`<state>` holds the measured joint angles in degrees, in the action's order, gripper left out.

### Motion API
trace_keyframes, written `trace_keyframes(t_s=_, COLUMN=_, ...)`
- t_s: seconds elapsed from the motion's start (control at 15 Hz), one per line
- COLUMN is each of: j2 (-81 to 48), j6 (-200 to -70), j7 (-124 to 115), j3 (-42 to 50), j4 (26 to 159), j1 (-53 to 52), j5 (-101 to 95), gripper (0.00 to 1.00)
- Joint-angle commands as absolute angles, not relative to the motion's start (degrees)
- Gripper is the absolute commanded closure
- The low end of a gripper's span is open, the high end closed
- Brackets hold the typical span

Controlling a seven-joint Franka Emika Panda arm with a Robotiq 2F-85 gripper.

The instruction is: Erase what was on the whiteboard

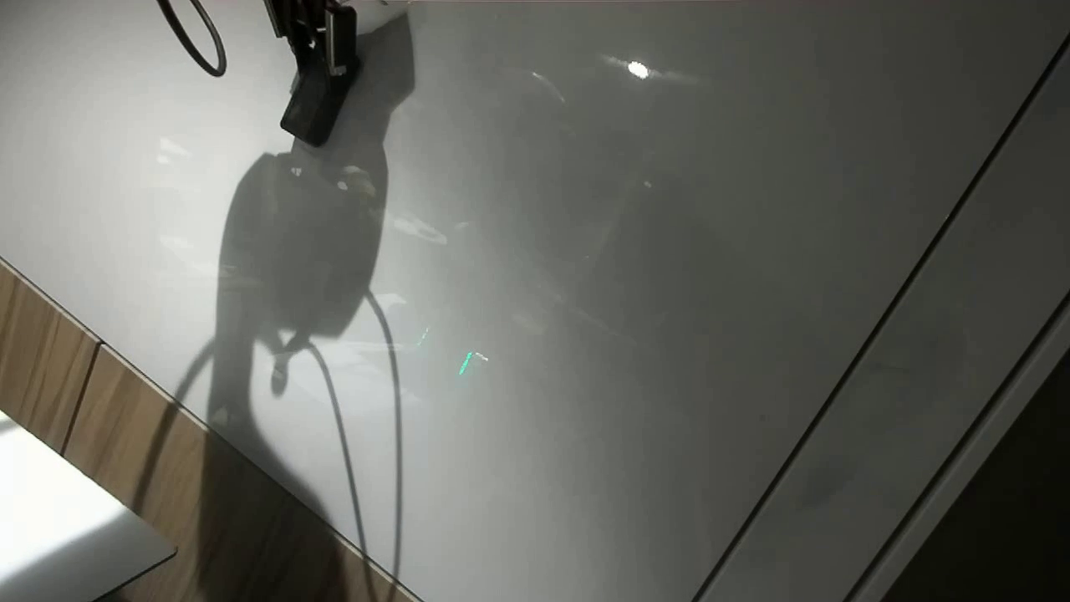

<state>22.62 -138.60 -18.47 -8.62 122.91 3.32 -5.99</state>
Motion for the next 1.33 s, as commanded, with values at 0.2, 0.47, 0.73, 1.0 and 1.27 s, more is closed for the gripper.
trace_keyframes(t_s=0.2, j2=14.6, j6=-138.4, j7=-14.9, j3=-4.8, j4=111.1, j1=4.8, j5=-6.8, gripper=0.7)
trace_keyframes(t_s=0.47, j2=14.2, j6=-135.5, j7=-14.2, j3=-3.4, j4=107.4, j1=4.7, j5=-6.6, gripper=0.7)
trace_keyframes(t_s=0.73, j2=13.6, j6=-132.3, j7=-13.9, j3=-2.5, j4=103.0, j1=4.3, j5=-5.4, gripper=0.7)
trace_keyframes(t_s=1.0, j2=13.9, j6=-127.9, j7=-14.9, j3=-3.1, j4=99.2, j1=3.0, j5=-4.1, gripper=0.7)
trace_keyframes(t_s=1.27, j2=16.2, j6=-126.9, j7=-16.9, j3=-5.5, j4=100.1, j1=1.3, j5=-3.8, gripper=0.7)
